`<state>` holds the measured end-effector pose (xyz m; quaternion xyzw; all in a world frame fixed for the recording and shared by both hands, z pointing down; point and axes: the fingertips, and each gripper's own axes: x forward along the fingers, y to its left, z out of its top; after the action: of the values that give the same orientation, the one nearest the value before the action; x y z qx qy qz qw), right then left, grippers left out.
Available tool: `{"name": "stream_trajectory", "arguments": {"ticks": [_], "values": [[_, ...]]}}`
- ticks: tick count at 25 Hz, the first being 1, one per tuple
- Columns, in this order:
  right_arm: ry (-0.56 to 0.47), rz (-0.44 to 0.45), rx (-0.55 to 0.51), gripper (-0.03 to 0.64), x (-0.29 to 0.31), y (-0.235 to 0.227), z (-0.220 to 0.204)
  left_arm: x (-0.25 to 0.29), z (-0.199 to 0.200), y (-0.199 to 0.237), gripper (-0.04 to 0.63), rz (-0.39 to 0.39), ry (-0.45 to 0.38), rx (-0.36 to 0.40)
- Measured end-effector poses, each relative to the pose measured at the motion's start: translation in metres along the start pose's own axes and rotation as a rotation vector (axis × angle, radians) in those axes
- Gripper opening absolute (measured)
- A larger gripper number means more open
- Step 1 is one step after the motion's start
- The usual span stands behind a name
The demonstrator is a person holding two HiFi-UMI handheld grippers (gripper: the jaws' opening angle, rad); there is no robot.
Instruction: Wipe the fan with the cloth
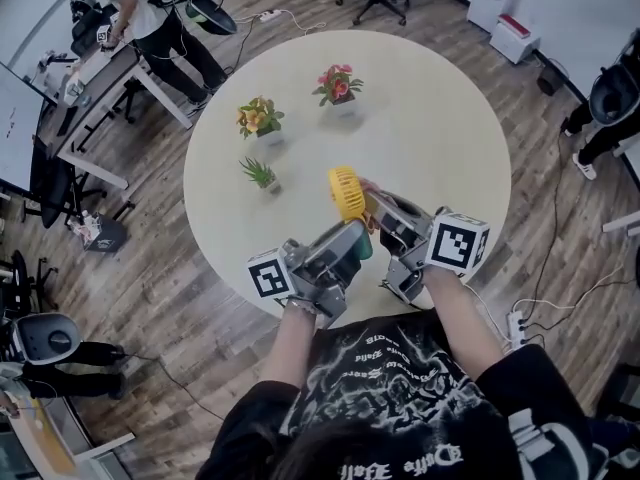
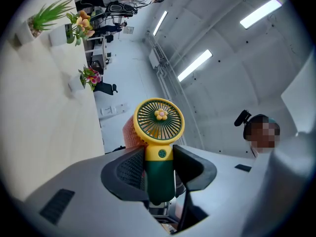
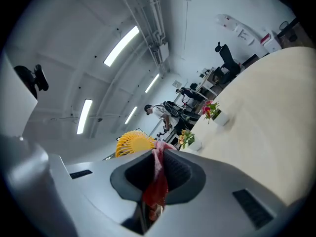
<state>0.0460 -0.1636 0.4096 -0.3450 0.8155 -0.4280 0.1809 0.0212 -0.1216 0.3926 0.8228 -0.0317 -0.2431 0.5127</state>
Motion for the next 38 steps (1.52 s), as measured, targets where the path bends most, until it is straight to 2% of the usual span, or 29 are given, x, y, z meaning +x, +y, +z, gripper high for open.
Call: {"name": "stream_trajectory", "arguments": {"ticks": [2, 5, 10, 20, 24, 28, 30, 34, 36, 38], "values": [[-0.020, 0.030, 0.001, 0.046, -0.002, 0.004, 0.000, -0.001, -0.001, 0.002, 0.197, 0.009, -0.009, -0.016], [-0.052, 0.068, -0.018, 0.046, -0.007, 0.012, 0.003, 0.000, -0.001, 0.001, 0.197, 0.004, -0.001, 0.005], [-0.097, 0.203, -0.014, 0.046, -0.020, 0.033, 0.008, -0.002, -0.004, 0.005, 0.197, 0.016, 0.005, -0.031], [-0.055, 0.379, -0.032, 0.046, -0.023, 0.065, 0.003, -0.005, -0.002, -0.001, 0.197, 0.031, 0.051, 0.029], [-0.013, 0.405, -0.053, 0.046, -0.029, 0.064, 0.000, -0.003, -0.005, 0.003, 0.197, 0.038, 0.048, 0.033], [0.014, 0.412, -0.028, 0.045, -0.033, 0.065, -0.009, -0.007, -0.006, 0.001, 0.196, 0.030, 0.037, 0.030], [0.035, 0.413, -0.008, 0.046, -0.034, 0.064, -0.017, -0.012, -0.004, -0.001, 0.197, 0.019, 0.012, 0.014], [0.145, 0.397, -0.029, 0.046, -0.038, 0.059, -0.046, -0.022, 0.016, -0.001, 0.197, -0.026, -0.133, -0.099], [0.186, 0.386, -0.029, 0.046, -0.042, 0.055, -0.061, -0.027, 0.025, 0.000, 0.196, -0.033, -0.179, -0.103], [0.184, 0.375, -0.013, 0.046, -0.048, 0.050, -0.068, -0.032, 0.030, 0.006, 0.196, -0.004, -0.203, -0.093]]}}
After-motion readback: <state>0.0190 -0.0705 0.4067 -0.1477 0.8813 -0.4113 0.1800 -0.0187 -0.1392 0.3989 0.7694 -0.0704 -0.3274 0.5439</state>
